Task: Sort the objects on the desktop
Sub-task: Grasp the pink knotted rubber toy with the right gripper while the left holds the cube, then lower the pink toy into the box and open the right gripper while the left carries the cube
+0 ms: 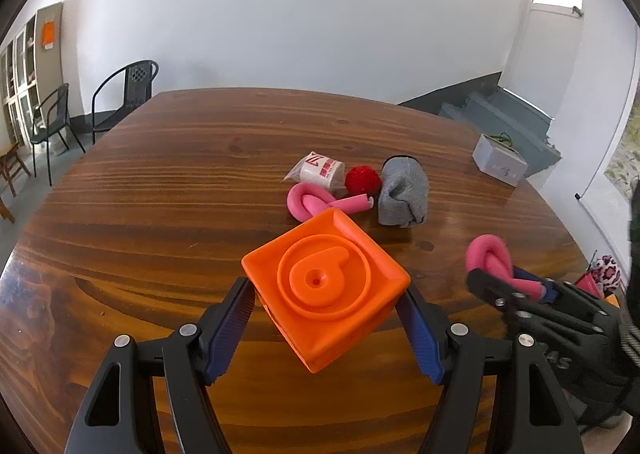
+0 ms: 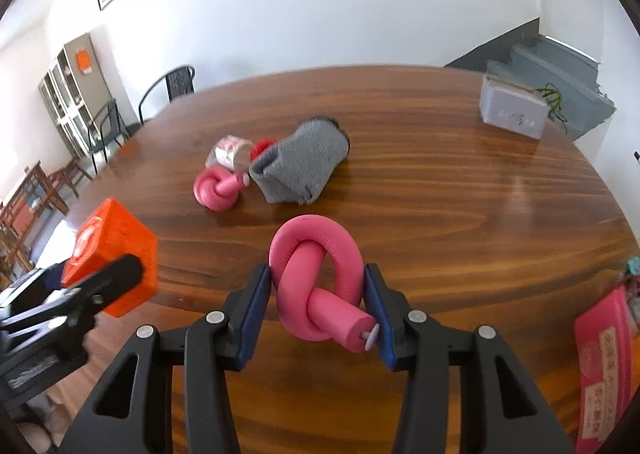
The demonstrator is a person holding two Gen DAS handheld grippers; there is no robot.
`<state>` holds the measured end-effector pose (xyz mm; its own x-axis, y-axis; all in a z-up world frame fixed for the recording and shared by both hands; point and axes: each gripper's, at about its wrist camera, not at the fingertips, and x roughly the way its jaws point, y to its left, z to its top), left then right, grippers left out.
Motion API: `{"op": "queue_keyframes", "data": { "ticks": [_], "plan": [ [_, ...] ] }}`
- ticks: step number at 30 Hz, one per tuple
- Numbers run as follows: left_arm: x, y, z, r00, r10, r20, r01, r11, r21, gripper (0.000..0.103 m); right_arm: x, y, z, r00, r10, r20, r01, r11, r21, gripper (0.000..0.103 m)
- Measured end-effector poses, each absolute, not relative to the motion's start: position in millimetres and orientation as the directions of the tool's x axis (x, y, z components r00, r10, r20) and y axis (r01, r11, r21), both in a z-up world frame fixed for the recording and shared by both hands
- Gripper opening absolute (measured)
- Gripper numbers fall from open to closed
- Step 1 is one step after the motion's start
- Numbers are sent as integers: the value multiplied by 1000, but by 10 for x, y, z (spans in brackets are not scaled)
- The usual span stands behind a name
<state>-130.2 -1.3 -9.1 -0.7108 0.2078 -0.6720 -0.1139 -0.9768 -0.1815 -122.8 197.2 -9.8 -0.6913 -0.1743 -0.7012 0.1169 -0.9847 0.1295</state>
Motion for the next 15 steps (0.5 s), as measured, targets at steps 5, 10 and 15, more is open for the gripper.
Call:
{"op": "queue_keyframes", "data": {
  "ticks": [5,10,15],
  "plan": [
    [-1240,65,-49,-716,223,-662,-139,-974,-177,74,-1058,2098,39,-731,-157,-664,75,-986,151,51],
    [-1173,156,-10,-719,240,-653,-168,-971,-171,74,-855,2340,148,-771,-109,-627,4,-986,167,51],
    [-1132,228,10,-717,256,-649,-192,-967,-169,74,-542,2807,256,-810,-29,-585,-124,-967,221,51]
  ]
}}
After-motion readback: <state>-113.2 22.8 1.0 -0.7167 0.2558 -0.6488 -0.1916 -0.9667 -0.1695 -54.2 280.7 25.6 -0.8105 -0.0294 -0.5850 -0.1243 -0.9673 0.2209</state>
